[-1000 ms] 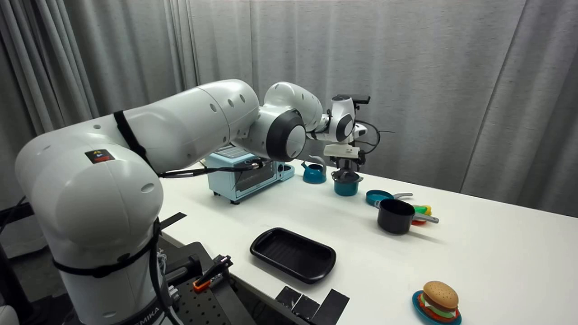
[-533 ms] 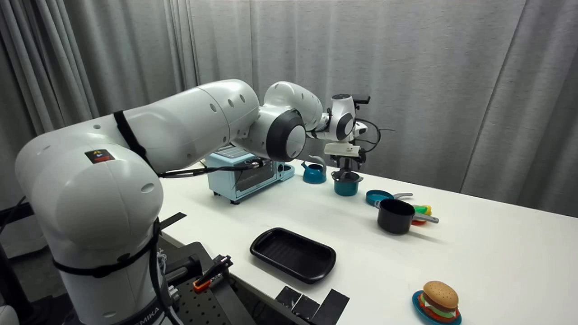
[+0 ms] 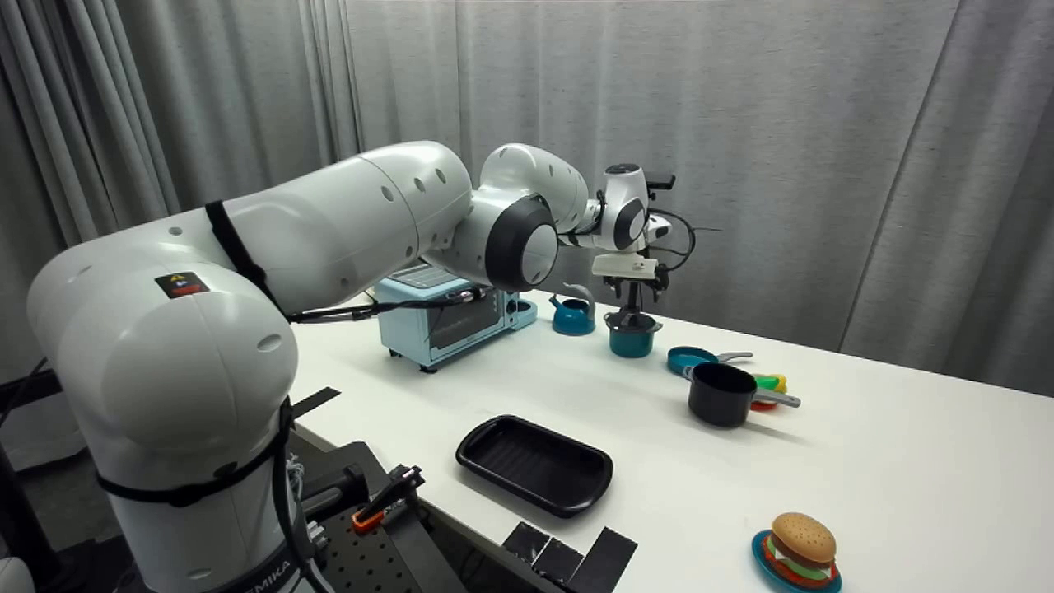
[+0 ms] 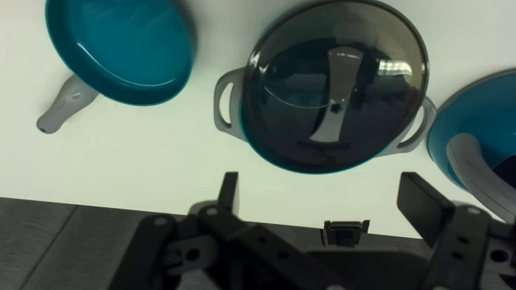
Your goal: Put the lid on the blue pot
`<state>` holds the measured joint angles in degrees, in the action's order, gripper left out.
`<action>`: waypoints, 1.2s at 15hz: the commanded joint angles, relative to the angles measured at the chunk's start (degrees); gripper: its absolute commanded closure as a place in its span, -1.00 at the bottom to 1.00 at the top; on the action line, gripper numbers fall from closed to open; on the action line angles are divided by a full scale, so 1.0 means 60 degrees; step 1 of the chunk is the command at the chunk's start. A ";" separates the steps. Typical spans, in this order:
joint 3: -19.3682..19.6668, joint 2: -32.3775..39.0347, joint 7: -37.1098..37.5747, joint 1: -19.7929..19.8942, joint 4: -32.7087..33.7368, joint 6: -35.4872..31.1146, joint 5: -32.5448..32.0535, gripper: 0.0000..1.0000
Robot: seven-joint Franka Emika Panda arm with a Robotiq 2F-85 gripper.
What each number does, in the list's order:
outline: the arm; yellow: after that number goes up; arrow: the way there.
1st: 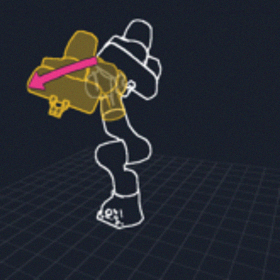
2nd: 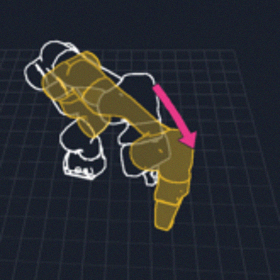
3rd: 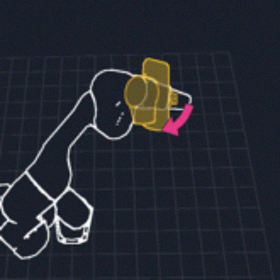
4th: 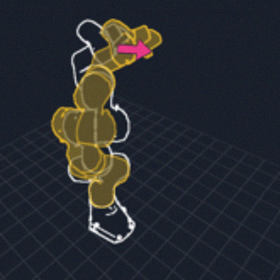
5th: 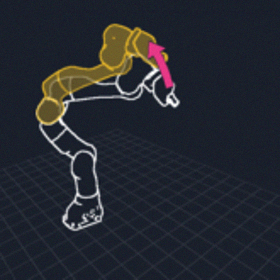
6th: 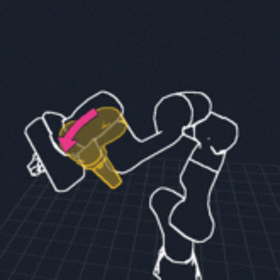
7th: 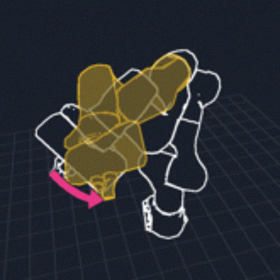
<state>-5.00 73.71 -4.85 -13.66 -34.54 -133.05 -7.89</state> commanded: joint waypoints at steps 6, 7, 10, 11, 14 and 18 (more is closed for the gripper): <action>-0.0003 -0.0184 0.0028 -0.0126 -0.0001 0.0004 0.0001 -1.00; -0.0004 -0.0231 0.0030 -0.0126 -0.0002 0.0009 0.0001 -1.00; -0.0004 -0.0281 0.0033 -0.0126 -0.0010 0.0010 0.0001 -1.00; -0.0004 -0.0281 0.0033 -0.0126 -0.0019 0.0010 0.0001 -1.00; -0.0003 -0.0281 0.0033 -0.0126 -0.0034 0.0010 0.0001 -1.00; -0.0004 -0.0281 0.0033 -0.0126 -0.0035 0.0010 0.0002 -1.00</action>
